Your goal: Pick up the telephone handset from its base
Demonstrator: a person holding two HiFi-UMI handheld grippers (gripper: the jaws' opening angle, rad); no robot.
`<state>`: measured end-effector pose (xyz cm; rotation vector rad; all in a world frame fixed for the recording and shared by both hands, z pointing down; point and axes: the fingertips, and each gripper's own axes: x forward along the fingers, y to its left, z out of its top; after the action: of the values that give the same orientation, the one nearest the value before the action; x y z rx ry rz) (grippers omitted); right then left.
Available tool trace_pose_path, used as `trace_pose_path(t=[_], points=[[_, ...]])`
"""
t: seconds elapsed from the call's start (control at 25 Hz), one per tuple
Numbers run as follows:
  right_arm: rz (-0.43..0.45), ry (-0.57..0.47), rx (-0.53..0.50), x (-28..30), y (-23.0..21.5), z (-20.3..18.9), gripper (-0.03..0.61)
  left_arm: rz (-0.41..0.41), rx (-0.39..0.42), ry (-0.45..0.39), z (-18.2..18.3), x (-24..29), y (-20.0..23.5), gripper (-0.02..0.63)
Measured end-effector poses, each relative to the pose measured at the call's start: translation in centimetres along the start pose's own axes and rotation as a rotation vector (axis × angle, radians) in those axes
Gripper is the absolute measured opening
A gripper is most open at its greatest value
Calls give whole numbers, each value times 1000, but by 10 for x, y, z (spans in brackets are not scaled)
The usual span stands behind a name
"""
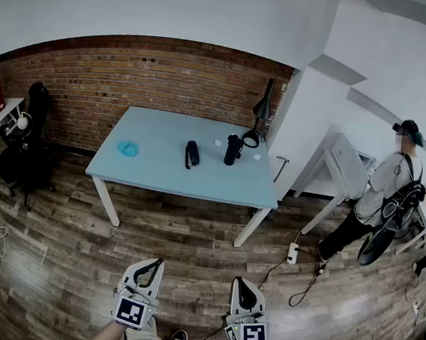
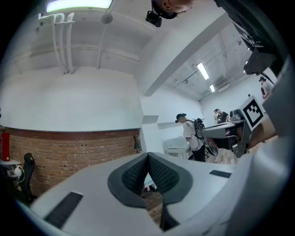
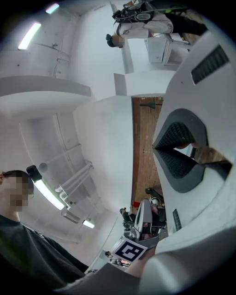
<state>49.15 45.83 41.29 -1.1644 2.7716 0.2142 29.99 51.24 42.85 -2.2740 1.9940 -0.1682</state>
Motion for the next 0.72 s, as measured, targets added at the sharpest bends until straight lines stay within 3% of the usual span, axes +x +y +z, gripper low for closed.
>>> trace_pose_path(t=[0.24, 0.72], points=[[-55, 44, 50, 11, -9, -14, 11, 2, -23, -7, -2, 4, 6, 20], [56, 82, 79, 61, 9, -31, 14, 37, -35, 11, -4, 21, 39, 20]])
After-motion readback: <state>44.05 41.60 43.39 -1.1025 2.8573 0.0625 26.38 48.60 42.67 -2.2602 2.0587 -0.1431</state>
